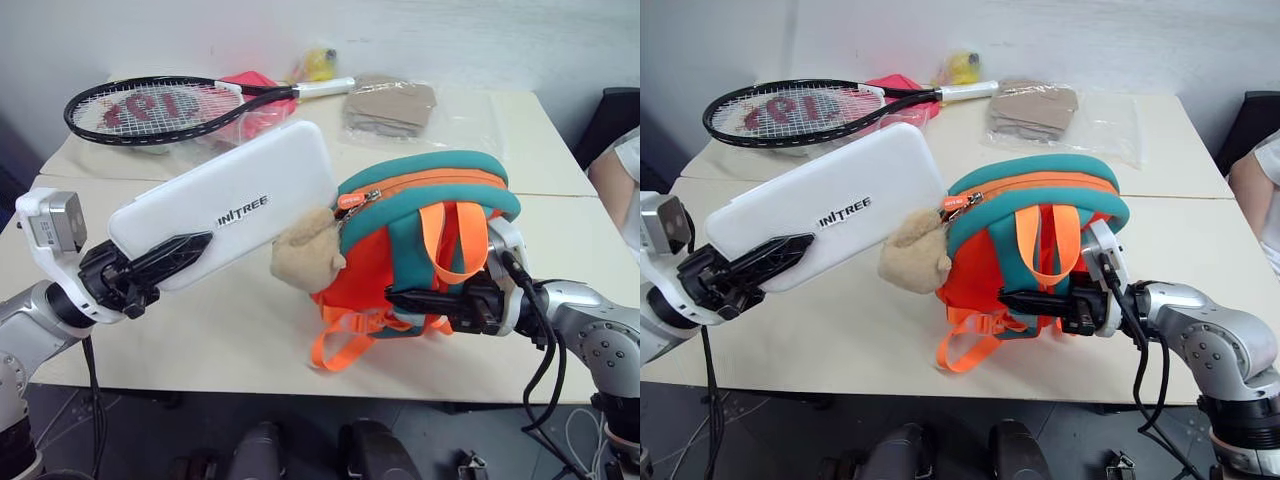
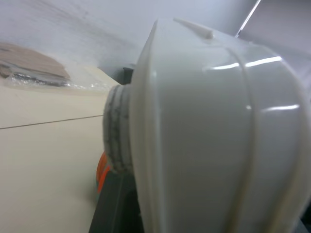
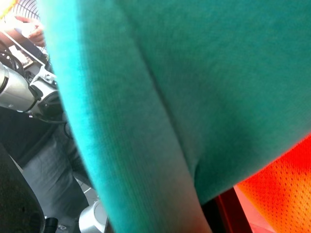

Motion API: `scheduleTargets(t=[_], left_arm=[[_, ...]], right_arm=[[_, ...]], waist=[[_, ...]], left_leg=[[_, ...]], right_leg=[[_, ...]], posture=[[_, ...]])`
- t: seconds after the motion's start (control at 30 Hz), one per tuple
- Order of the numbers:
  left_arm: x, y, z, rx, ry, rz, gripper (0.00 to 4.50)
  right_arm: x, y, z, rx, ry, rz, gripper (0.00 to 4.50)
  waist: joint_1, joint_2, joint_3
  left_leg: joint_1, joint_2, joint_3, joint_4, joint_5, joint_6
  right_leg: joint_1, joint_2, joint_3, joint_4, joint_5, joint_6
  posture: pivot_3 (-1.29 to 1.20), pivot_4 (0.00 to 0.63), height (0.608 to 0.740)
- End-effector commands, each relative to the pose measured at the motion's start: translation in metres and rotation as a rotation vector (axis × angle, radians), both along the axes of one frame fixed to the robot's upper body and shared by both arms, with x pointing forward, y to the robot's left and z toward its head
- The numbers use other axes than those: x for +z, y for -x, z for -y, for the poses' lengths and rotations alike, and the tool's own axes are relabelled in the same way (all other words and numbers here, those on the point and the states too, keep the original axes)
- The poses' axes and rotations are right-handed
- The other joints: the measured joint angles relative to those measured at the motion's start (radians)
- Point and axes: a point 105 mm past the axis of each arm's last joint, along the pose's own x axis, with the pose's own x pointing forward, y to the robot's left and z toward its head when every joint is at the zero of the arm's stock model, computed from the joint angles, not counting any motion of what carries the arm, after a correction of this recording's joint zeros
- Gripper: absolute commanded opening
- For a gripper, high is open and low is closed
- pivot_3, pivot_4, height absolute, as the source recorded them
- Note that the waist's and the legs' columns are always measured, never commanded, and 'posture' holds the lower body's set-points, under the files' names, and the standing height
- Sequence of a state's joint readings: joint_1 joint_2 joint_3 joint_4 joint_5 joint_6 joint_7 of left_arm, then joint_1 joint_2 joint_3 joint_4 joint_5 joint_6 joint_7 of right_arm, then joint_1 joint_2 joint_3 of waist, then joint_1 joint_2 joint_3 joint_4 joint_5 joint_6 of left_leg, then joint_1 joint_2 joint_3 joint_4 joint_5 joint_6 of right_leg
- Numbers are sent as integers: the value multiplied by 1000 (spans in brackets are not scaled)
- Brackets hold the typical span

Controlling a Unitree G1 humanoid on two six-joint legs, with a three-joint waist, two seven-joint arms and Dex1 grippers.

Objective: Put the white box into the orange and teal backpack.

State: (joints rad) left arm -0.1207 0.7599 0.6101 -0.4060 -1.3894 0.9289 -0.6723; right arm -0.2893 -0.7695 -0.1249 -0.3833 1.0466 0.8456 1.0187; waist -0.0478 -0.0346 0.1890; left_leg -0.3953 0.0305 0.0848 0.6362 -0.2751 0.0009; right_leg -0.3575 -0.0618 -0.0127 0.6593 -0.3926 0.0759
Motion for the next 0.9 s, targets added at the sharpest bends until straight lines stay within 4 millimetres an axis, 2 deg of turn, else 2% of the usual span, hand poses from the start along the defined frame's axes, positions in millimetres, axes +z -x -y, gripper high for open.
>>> scheduleTargets(t=[0.03,0.17,0.3,0.4,0.47,0.6,0.77,0.83,0.9], left_arm=[[10,17,10,-113,-19,19,1218],[21,33,11,-199,-63,-9,1218],[18,38,11,-231,-122,-55,1218],[21,34,10,-213,-166,-31,1218],[25,21,5,-127,-184,20,1218],[13,0,-6,-4,-308,72,1218],[-3,13,-14,-112,-474,16,1218],[-10,13,-20,-123,-548,9,1218],[-6,7,-16,-128,-526,47,1218]], right_arm=[[5,1,-1,14,-21,33,20],[3,-3,-5,5,-21,47,20],[3,-6,-8,6,-22,53,20],[2,-6,-11,8,-16,60,20],[3,-7,-12,5,-18,64,20],[4,-8,-16,-1,-22,72,20],[6,-10,-17,-23,-21,83,20],[7,-11,-17,-27,-22,86,20],[7,-12,-19,-27,-23,85,20]], waist=[[2,0,0],[-1,0,0],[-4,1,1],[-5,2,1],[-5,2,1],[-6,2,1],[-8,2,2],[-7,3,2],[-6,4,3]], left_leg=[[0,0,0,0,0,0],[0,0,0,0,0,0],[0,0,0,-1,0,0],[0,0,0,-2,0,0],[0,0,0,-2,0,0],[1,0,0,-3,0,0],[1,0,1,-5,1,-1],[1,0,1,-5,1,-1],[1,0,1,-5,1,-1]], right_leg=[[0,0,0,0,0,0],[0,0,0,-1,0,0],[0,0,0,-1,0,0],[0,0,0,-1,0,-1],[0,0,0,-1,0,-1],[0,0,0,-1,0,-1],[-1,0,1,-1,-1,-1],[-1,0,1,-1,-1,-1],[-1,0,1,-2,-1,-2]], posture=[[0,150,740],[0,150,740],[0,150,740],[0,150,740],[0,150,740],[0,150,740],[0,150,740],[0,150,740],[0,150,740]])
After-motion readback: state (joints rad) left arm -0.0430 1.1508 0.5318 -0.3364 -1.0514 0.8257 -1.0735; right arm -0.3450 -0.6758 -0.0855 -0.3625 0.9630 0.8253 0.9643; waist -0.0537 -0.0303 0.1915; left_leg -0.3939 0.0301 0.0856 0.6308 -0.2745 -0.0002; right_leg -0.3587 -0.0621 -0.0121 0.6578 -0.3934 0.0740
